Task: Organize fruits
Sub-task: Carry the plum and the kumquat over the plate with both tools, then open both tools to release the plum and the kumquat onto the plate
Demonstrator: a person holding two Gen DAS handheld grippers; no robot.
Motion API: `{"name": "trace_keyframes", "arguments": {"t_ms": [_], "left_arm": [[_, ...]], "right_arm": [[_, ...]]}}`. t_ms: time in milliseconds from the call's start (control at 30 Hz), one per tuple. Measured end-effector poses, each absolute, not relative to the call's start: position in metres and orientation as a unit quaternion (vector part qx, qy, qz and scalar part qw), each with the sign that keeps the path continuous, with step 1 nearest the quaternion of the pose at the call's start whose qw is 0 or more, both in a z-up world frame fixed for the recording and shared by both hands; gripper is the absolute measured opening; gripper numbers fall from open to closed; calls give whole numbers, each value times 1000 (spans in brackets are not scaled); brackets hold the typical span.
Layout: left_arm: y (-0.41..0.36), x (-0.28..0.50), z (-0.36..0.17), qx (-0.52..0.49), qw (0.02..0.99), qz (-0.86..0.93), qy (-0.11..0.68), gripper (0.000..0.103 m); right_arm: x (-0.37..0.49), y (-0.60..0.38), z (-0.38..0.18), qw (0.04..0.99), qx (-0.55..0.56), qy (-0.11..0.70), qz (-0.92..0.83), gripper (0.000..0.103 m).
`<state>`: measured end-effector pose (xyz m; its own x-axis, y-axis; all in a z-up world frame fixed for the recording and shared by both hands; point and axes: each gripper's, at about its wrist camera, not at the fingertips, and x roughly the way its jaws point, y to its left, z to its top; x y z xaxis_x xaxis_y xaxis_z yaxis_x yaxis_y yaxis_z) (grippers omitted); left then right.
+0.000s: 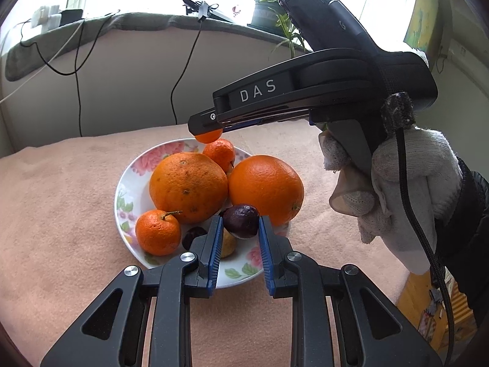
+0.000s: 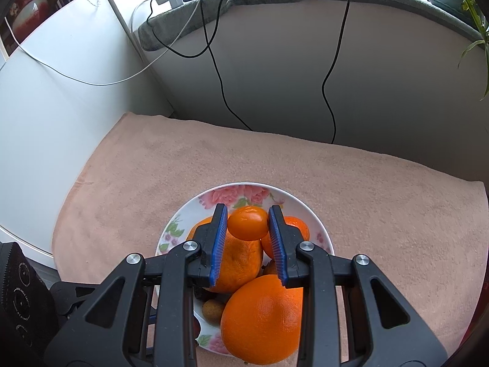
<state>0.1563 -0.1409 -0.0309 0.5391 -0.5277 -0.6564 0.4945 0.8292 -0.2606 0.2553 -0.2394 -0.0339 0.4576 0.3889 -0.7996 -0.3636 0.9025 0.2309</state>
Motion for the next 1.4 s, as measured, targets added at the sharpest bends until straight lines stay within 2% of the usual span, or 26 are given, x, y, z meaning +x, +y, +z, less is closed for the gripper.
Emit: {"name": "trace_keyframes", "arguments": {"t_ms": [567,600,667,867,933,1067,1133,1167,1333,1400], "left_arm": [[-145,157,-32,-23,880,-284,379,23],[-145,157,-32,-23,881,-283,378,23],[-143,157,-32,-23,882,-281,378,23],[-144,154,-32,-22,883,-277,377,23],[-143,153,-31,-22,885,-275,375,33],[-143,151,-28,-22,887,-274,370,35],[-142,150,-27,-22,888,-273,369,48],[-142,149,-27,-23,889,-273,368,50],[-141,151,-27,-23,890,-269,368,52],[-141,151,-26,-23,890,-269,367,57]], "right_arm": [[259,-229,-35,856,-18,470,214,30],[259,-229,-35,857,-18,469,214,33],[258,-229,-34,859,-19,465,213,55],[255,-231,-31,861,-20,460,216,56],[254,-231,-31,862,-20,459,216,56],[252,-231,-30,863,-21,458,214,56],[252,-232,-30,863,-21,458,213,56],[252,-231,-30,863,-21,458,212,57],[250,-231,-28,866,-25,454,210,62],[248,-231,-26,867,-27,451,208,64]]}}
